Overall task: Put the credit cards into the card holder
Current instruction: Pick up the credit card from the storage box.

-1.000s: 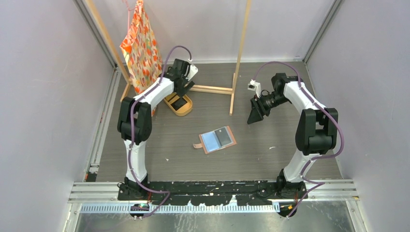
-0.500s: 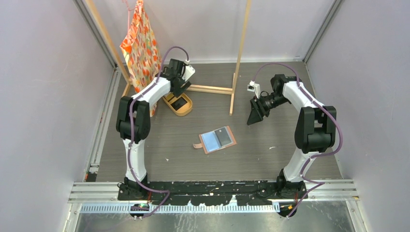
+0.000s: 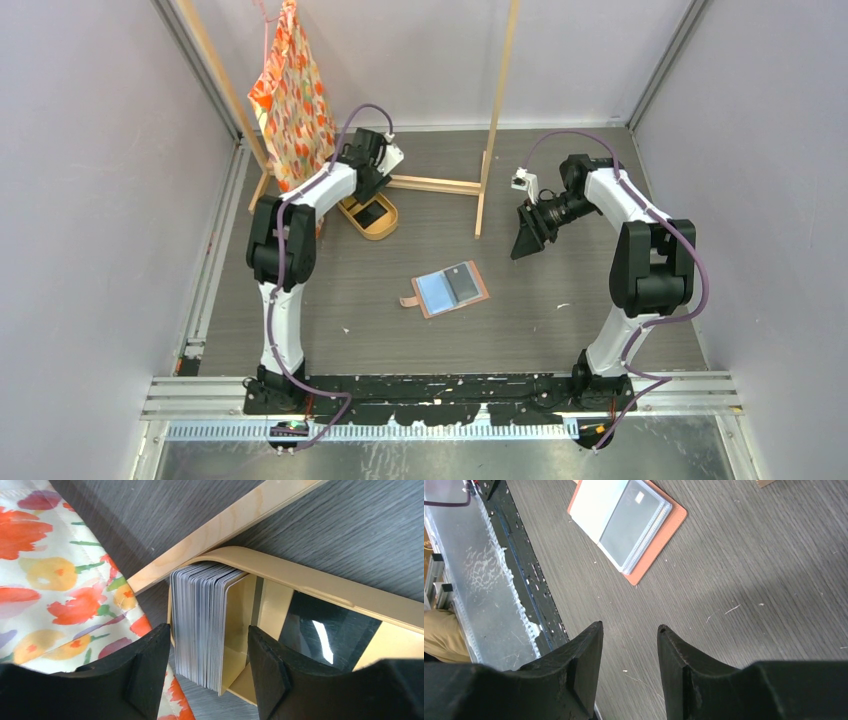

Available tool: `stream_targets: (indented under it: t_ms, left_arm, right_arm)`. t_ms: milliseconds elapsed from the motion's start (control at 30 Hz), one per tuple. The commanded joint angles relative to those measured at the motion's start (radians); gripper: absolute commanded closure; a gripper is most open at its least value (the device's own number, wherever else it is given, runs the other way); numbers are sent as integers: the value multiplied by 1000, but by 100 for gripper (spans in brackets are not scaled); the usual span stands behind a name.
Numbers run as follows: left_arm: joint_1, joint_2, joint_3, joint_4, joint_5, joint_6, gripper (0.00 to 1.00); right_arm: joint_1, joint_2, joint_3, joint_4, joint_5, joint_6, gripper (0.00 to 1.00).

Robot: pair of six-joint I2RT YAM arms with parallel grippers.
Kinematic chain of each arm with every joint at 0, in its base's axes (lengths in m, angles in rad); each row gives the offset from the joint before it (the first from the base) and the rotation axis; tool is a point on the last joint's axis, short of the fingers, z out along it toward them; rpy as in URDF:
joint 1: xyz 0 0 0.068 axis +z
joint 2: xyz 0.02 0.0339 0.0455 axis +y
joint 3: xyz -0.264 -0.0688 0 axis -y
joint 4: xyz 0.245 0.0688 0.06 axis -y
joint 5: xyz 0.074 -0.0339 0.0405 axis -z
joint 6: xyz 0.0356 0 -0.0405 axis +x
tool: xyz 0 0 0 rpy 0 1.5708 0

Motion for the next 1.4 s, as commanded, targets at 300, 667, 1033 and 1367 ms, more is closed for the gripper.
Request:
stream_targets:
  t_ms: [300, 667, 1033, 1367]
  left_arm:
    - [-5, -42, -8, 85, -80, 2, 45]
    - [-13, -61, -27, 115, -123, 6, 48]
    - [-18, -81, -48, 148, -146, 7, 43]
    - [-18, -92, -52, 151, -143, -15, 45]
  right_arm:
    - [1, -4, 43, -27, -34, -29, 51]
    - [1, -6, 44, -34, -40, -33, 51]
    - [2, -6, 45, -41, -48, -42, 51]
    - [1, -1, 47, -52, -54, -50, 51]
